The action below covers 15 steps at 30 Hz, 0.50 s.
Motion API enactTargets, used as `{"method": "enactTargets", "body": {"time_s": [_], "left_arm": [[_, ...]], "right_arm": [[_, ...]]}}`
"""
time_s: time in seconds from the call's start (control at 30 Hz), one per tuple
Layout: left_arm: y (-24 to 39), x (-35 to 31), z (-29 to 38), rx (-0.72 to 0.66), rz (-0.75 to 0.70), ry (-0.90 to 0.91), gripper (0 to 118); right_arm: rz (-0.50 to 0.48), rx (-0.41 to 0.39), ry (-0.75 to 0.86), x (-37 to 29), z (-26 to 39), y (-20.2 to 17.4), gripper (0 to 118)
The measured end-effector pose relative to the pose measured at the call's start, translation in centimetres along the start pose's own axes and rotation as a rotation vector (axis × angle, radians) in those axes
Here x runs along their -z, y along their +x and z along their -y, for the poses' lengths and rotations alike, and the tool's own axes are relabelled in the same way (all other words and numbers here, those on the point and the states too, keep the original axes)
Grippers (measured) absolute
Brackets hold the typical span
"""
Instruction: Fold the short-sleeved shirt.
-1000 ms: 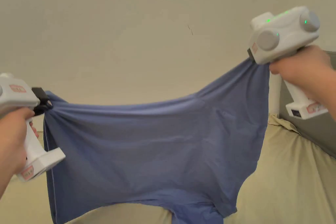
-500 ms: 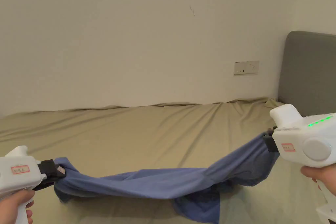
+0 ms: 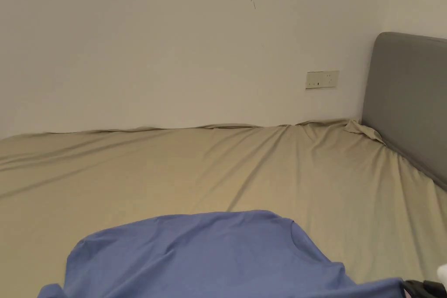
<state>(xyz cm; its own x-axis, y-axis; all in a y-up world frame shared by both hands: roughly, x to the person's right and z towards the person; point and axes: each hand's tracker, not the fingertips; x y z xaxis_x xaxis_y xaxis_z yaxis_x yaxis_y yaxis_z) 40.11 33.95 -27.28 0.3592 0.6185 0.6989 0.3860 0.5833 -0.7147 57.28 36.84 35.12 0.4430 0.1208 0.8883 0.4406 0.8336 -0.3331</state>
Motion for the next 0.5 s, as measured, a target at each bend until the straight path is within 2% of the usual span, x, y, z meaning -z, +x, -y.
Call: {"method": "enactTargets", "body": {"time_s": [0.1,0.33,0.47,0.5], "left_arm": [[-1.9,-1.8,1.4,-0.061,0.011,-0.019,0],[-3.7,-5.6,3.8,-0.038,-0.041,-0.053,0],[-3.9,-8.0,5.2,-0.029,-0.039,-0.073,0],[-3.9,-8.5,5.5,-0.022,-0.039,-0.079,0]], "right_arm": [[-0.02,0.036,-0.024,-2.7,2.5,-0.2,5],[-0.042,0.038,-0.116,-8.4,5.9,-0.8,5],[-0.052,-0.082,-0.219,-10.6,6.8,-1.6,5],[-0.053,-0.084,-0.228,-11.0,7.1,-1.7,5]]}}
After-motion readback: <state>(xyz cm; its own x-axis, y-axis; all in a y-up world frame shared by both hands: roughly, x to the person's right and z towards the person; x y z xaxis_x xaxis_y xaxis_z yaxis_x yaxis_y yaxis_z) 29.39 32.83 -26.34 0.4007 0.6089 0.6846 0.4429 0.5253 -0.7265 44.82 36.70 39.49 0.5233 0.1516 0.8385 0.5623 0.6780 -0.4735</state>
